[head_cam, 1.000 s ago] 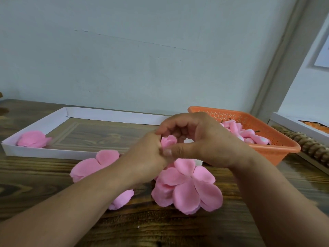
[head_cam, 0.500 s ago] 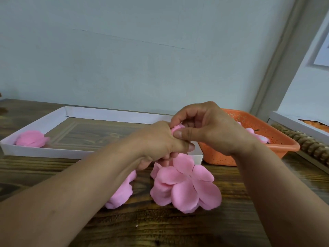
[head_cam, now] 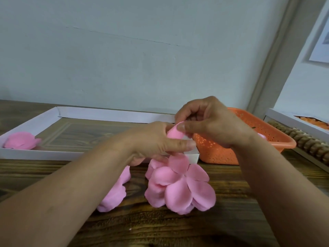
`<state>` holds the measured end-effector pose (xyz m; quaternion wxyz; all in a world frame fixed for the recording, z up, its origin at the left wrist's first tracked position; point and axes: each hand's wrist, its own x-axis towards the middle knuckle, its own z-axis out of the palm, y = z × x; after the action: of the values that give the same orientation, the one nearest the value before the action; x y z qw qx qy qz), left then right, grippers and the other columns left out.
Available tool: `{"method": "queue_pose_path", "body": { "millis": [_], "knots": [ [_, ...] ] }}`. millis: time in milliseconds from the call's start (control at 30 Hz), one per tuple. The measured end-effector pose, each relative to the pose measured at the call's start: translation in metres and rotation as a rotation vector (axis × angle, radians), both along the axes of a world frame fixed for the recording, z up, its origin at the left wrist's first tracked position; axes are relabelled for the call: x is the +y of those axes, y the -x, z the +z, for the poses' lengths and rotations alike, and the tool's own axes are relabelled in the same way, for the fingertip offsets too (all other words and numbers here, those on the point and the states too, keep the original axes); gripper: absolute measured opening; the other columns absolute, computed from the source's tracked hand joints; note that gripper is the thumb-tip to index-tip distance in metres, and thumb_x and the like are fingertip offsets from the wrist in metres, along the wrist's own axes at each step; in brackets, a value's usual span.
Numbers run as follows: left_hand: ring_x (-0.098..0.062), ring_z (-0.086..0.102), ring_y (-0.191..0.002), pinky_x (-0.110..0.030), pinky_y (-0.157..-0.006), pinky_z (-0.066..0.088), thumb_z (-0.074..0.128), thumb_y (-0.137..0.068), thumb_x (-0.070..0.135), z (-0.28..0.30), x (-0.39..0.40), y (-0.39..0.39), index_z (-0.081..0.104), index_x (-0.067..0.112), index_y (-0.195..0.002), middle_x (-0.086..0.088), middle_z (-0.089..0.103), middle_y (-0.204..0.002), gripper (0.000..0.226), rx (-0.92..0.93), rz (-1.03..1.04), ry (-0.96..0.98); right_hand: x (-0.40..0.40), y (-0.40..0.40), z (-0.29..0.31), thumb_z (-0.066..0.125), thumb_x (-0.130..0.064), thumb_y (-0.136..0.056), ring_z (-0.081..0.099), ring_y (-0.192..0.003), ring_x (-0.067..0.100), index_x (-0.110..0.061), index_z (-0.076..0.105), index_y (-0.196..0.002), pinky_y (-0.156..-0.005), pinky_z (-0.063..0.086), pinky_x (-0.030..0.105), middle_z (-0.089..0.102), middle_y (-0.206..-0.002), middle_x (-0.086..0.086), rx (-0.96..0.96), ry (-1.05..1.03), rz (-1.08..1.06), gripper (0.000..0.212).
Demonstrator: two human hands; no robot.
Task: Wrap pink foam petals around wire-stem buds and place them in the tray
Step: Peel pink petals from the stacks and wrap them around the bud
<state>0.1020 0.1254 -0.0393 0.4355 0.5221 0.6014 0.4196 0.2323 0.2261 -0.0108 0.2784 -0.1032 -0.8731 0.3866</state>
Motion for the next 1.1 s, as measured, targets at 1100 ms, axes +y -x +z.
{"method": "queue_pose_path", "body": {
  "millis": [1100],
  "knots": [
    [-0.018,0.054,-0.069,-0.028,-0.063,0.042,0.068,-0.084,0.023,-0.026,0.003,-0.011,0.058,0.019,-0.064,0.005,0.056,-0.066,0.023,0.947,0.279,-0.225,0.026,-0.034,0.008,0.067,0.012,-0.076,0.055,-0.052,0.017,0.002,0.065,-0.073,-0.053,0.049,0.025,0.066,-0.068,0.018,0.124,-0.021,-0.223,0.010]
  ]
}}
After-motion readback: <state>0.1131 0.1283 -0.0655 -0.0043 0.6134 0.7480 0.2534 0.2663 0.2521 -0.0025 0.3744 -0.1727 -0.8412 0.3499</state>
